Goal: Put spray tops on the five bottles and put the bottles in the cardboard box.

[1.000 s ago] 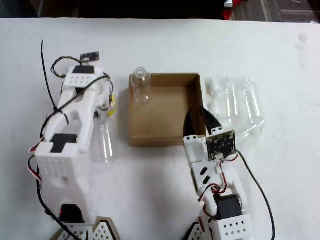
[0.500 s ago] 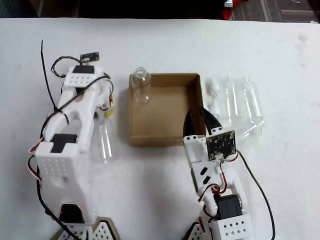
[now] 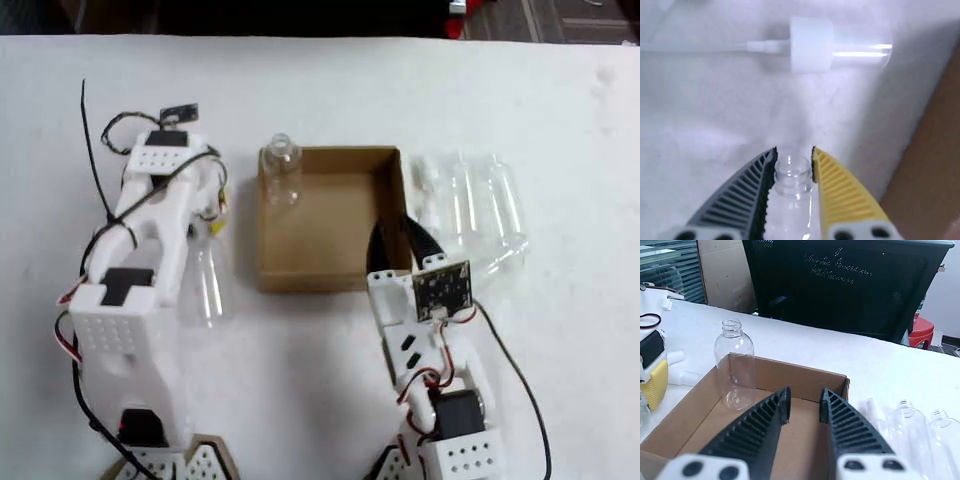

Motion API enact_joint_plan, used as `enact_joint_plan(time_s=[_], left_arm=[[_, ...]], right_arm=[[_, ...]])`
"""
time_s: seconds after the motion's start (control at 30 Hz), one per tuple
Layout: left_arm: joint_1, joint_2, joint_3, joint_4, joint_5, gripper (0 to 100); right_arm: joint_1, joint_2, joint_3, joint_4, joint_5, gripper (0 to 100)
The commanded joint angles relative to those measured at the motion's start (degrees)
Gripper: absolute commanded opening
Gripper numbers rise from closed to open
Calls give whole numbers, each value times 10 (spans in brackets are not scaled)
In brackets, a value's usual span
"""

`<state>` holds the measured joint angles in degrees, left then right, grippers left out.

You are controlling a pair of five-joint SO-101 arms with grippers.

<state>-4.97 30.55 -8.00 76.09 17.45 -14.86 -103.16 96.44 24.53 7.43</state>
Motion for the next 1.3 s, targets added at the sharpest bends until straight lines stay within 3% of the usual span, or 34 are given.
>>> enact_joint_plan(time_s=[0.0, 0.23, 0.67, 0.87, 1.03, 1.27], left_arm=[[14, -27, -28, 18, -4, 23], [37, -131, -22, 79, -4, 22], [40, -153, -23, 98, -4, 20], [55, -269, 43, 95, -4, 20], [99, -446, 222, -15, -4, 20], [87, -704, 535, -331, -4, 21]], right_arm=[[6, 0, 4, -25, 7, 87], [6, 0, 4, -25, 7, 87], [6, 0, 4, -25, 7, 87], [6, 0, 4, -26, 7, 87], [6, 0, 4, -26, 7, 87], [6, 0, 4, -25, 7, 87]])
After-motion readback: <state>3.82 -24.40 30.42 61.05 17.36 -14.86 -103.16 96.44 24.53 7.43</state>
